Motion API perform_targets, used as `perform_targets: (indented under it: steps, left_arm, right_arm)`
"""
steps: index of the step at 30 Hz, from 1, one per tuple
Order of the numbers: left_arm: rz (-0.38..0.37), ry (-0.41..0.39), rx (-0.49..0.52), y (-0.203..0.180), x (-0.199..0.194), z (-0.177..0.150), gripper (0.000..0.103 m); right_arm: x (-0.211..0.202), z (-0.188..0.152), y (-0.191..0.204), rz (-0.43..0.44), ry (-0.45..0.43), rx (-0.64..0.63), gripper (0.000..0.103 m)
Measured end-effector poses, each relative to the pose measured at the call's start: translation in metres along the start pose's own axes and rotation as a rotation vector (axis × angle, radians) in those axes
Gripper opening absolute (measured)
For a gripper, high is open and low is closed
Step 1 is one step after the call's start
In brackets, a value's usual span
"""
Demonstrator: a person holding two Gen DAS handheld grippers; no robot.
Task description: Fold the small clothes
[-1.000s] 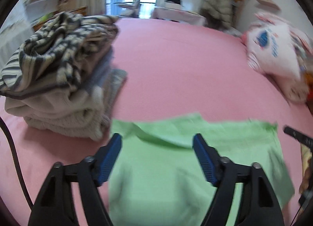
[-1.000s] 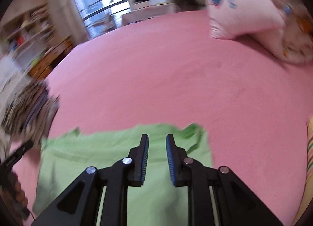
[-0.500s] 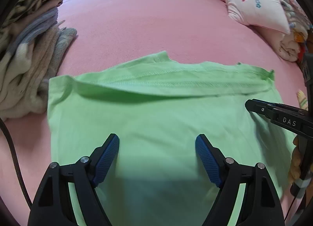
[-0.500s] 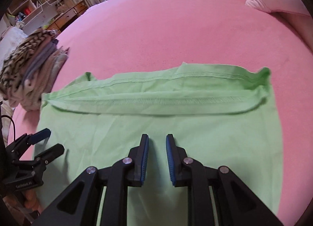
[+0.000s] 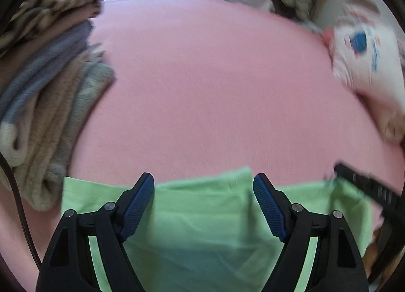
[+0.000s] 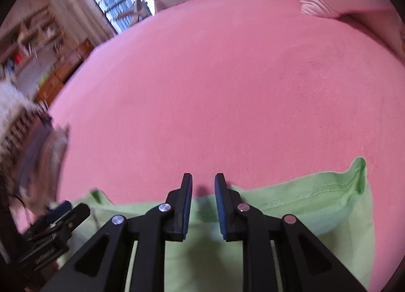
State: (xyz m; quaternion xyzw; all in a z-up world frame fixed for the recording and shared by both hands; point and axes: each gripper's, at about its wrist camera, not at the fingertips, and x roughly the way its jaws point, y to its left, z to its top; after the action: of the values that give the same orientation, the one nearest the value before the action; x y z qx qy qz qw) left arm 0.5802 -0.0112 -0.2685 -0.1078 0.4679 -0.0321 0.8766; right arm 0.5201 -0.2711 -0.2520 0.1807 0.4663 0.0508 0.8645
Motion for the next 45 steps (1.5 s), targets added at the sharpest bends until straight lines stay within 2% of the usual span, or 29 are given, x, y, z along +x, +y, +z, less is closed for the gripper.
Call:
perform_targets:
  steps: [2,6,9,11,13,15,18,20,22,24,26,27,30,33,39,42,45]
  left_arm:
    - [-0.013,-0.017,-0.008,0.005,-0.01,-0.004,0.08]
    - [-0.02,-0.011,0.066,0.007,-0.028,-0.029,0.08]
    - [-0.057,0.045,0.114,0.009,-0.039,-0.06,0.08]
    - [-0.059,0.086,0.134,0.012,-0.04,-0.079,0.08]
    - [-0.029,0.106,0.167,0.009,-0.031,-0.089,0.08]
    - [-0.004,0.099,0.184,0.012,-0.026,-0.09,0.08]
    - [0.023,0.085,0.184,0.017,-0.022,-0.086,0.08]
    - [0.053,0.074,0.18,0.023,-0.021,-0.082,0.08]
    - [0.082,0.066,0.161,0.033,-0.026,-0.076,0.08]
    - [0.106,0.06,0.136,0.041,-0.035,-0.075,0.08]
    - [0.111,0.054,0.108,0.051,-0.051,-0.072,0.08]
    - [0.109,0.049,0.102,0.054,-0.057,-0.068,0.08]
    - [0.086,0.032,0.08,0.064,-0.091,-0.078,0.08]
    - [0.053,0.048,0.053,0.073,-0.12,-0.09,0.08]
    - [0.01,0.117,-0.015,0.114,-0.169,-0.147,0.08]
    - [-0.052,0.168,-0.098,0.128,-0.187,-0.186,0.08]
    - [-0.144,0.2,-0.223,0.142,-0.193,-0.221,0.08]
  right_arm:
    - [-0.012,-0.007,0.008,0.029,-0.002,-0.041,0.018]
    - [-0.033,-0.038,0.025,0.076,0.04,-0.163,0.018]
    - [-0.029,-0.055,0.026,0.016,0.094,-0.248,0.018]
    - [-0.022,-0.058,0.018,-0.069,0.112,-0.282,0.018]
    - [-0.014,-0.05,-0.001,-0.127,0.11,-0.252,0.018]
    - [-0.01,-0.038,-0.022,-0.15,0.094,-0.195,0.016]
    - [-0.009,-0.018,-0.058,-0.24,0.07,-0.143,0.013]
    - [-0.014,-0.013,-0.077,-0.285,0.057,-0.119,0.007]
    - [-0.025,-0.008,-0.091,-0.259,0.048,-0.067,0.0]
    - [-0.037,-0.006,-0.091,-0.241,0.033,-0.03,0.0]
    - [-0.053,-0.009,-0.087,-0.274,0.008,-0.041,0.002]
    - [-0.063,-0.01,-0.082,-0.287,-0.008,-0.053,0.006]
    - [-0.097,-0.023,-0.057,-0.239,-0.034,-0.102,0.006]
    - [-0.135,-0.047,-0.029,-0.158,-0.052,-0.157,0.006]
    - [-0.184,-0.107,0.028,-0.032,-0.064,-0.243,0.007]
    - [-0.195,-0.146,0.049,0.003,-0.068,-0.252,0.007]
    - [-0.196,-0.183,0.062,0.01,-0.091,-0.251,0.007]
